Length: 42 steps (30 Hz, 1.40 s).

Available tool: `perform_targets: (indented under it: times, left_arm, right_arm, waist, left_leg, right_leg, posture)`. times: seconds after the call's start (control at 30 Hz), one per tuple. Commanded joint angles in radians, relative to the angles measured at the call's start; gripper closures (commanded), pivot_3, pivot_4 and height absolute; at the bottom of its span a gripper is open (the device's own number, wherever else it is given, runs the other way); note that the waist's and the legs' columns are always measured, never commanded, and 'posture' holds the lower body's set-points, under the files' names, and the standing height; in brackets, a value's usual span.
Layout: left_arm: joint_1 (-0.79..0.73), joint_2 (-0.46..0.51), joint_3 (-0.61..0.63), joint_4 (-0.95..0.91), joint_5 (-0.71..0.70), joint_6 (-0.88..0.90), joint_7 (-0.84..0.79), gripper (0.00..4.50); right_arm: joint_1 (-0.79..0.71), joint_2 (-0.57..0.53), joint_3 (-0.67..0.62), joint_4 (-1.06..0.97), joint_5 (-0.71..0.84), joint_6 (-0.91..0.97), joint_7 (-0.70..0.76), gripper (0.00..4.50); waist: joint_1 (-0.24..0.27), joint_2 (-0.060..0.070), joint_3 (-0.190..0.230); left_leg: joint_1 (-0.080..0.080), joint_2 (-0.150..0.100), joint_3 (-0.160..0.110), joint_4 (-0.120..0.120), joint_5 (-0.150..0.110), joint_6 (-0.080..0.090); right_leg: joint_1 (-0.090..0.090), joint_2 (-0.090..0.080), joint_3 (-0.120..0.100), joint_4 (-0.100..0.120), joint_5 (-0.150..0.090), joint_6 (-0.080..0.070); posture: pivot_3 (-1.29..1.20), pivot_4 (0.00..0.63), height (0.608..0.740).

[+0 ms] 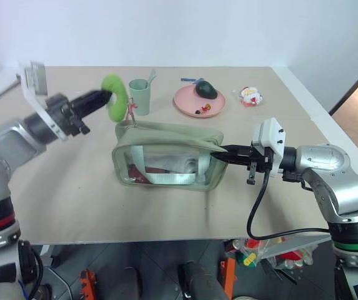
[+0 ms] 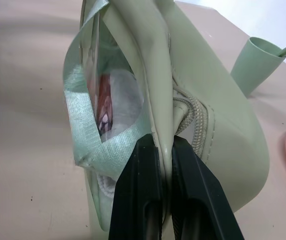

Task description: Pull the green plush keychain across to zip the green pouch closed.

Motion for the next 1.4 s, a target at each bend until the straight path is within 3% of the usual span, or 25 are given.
perform_targets:
  times: [0.03, 0.3, 0.47, 0.7, 0.9, 1.1, 1.4]
  left_arm:
    - [-0.055, -0.011, -0.055, -0.045, -0.005, 0.014, 0.013, 4.48]
    - [-0.105, -0.11, -0.225, -0.04, 0.098, -0.033, -0.019, 4.48]
    - [-0.085, -0.105, -0.294, -0.031, 0.212, -0.071, -0.056, 4.48]
    - [-0.072, -0.049, -0.26, -0.06, 0.194, -0.042, -0.147, 2.08]
    - [-0.068, 0.105, -0.219, -0.082, 0.167, 0.02, -0.24, 0.11]
    - [0.038, 0.276, -0.149, -0.105, 0.208, 0.01, -0.307, 0.05]
    - [0.277, 0.264, -0.079, -0.247, 0.251, -0.062, -0.269, 0.05]
  right_arm:
    - [-0.013, -0.013, 0.0, 0.002, -0.008, -0.01, 0.01, 4.5]
    - [-0.03, 0.001, 0.014, 0.023, -0.019, -0.03, 0.01, 4.5]
    - [-0.028, 0.001, 0.016, 0.022, -0.021, -0.029, 0.006, 4.5]
    - [-0.018, 0.002, 0.013, 0.022, -0.02, -0.037, 0.003, 4.5]
    - [-0.018, 0.003, 0.018, 0.025, -0.024, -0.05, 0.007, 4.5]
    - [-0.025, 0.007, 0.026, 0.048, -0.032, -0.071, 0.015, 4.5]
    - [-0.044, 0.016, 0.037, 0.068, -0.038, -0.084, 0.021, 4.5]
  waist:
    - [0.001, 0.0, 0.0]
    - [0.001, 0.0, 0.0]
    - [0.001, 0.0, 0.0]
    - [0.002, 0.0, 0.0]
    - [-0.002, 0.0, 0.0]
    - [-0.007, 0.0, 0.0]
    - [-0.01, 0.0, 0.0]
  left_leg:
    - [0.0, 0.0, 0.0, 0.0, 0.0, 0.0]
    - [0.0, 0.0, 0.0, 0.0, 0.0, 0.0]
    - [0.0, 0.0, 0.0, 0.0, 0.0, 0.0]
    - [0.0, 0.0, 0.0, 0.0, 0.0, 0.0]
    - [0.0, 0.0, 0.0, 0.0, 0.0, 0.0]
    - [0.0, 0.001, 0.0, -0.001, 0.0, 0.0]
    - [0.001, 0.001, 0.001, 0.0, 0.0, 0.0]
  right_leg:
    - [0.0, 0.0, 0.0, 0.0, 0.0, 0.0]
    - [0.0, 0.0, 0.0, 0.0, 0.0, 0.0]
    - [0.0, 0.001, 0.0, 0.0, 0.0, 0.0]
    - [0.0, 0.001, 0.0, 0.0, 0.0, 0.0]
    - [-0.001, 0.001, 0.0, 0.0, 0.0, 0.0]
    - [-0.001, 0.001, 0.0, 0.0, -0.001, -0.001]
    - [0.0, -0.001, 0.0, 0.0, -0.003, -0.005]
  posture:
    - [0.0, 0.15, 0.74]
    - [0.0, 0.15, 0.74]
    - [0.0, 0.15, 0.74]
    - [0.0, 0.15, 0.74]
    - [0.0, 0.15, 0.74]
    - [0.0, 0.15, 0.74]
    - [0.0, 0.15, 0.74]
